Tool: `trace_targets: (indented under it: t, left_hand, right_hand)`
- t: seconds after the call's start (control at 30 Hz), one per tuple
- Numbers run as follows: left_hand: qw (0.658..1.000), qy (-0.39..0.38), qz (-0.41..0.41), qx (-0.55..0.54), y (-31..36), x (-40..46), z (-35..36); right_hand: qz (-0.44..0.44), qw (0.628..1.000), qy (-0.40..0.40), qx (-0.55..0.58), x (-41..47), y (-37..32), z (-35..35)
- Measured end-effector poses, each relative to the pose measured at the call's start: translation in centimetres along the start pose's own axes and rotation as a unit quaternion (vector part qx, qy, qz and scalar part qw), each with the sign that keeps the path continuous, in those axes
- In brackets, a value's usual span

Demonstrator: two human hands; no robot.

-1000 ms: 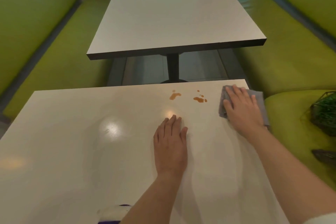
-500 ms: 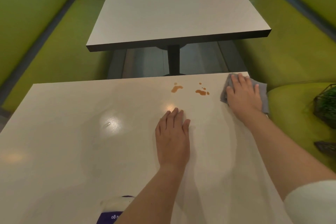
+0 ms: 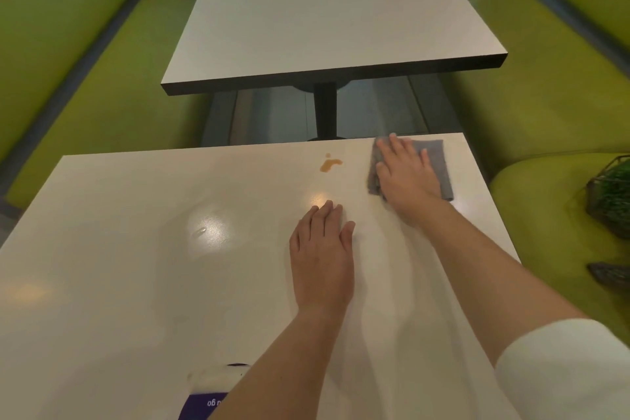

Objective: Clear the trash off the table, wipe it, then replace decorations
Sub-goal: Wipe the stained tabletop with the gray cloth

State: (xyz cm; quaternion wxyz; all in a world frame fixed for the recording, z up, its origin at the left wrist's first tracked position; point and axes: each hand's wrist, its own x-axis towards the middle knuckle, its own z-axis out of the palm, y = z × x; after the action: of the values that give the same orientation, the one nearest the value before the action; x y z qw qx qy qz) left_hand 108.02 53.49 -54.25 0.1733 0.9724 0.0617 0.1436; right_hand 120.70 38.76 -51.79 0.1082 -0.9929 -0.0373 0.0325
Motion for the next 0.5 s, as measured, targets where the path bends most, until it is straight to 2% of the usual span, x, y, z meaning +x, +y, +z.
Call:
trace_targets:
  t: [0.07,0.13,0.27,0.33,0.4,0.5]
  left_hand:
    - [1.0,-0.005,-0.003,0.001,0.0,0.0,-0.1]
    - [1.0,-0.003,-0.002,0.0,0.0,0.0,-0.2]
    - [1.0,0.0,0.002,-0.004,0.1,0.1,-0.3]
    - [1.0,-0.003,-0.001,-0.001,0.1,0.2,-0.3]
    - [1.0,-0.006,-0.003,-0.002,0.1,0.1,-0.2]
    - [1.0,-0.012,-0.004,-0.003,-0.1,0.2,-0.1]
  right_hand:
    - [-0.068,0.998,-0.011,-0.003,-2.2,-1.3,0.8]
    - [-0.092,0.996,0.001,-0.012,-4.5,-0.4,1.1]
    - [0.026,0.999,0.018,-0.013,-1.8,3.0,0.6]
    - [0.068,0.998,0.012,-0.014,0.1,2.5,0.3]
    - [0.036,0.999,0.016,-0.003,-0.4,0.3,0.5]
    - [-0.073,0.997,0.007,0.011,-4.9,-2.0,1.6]
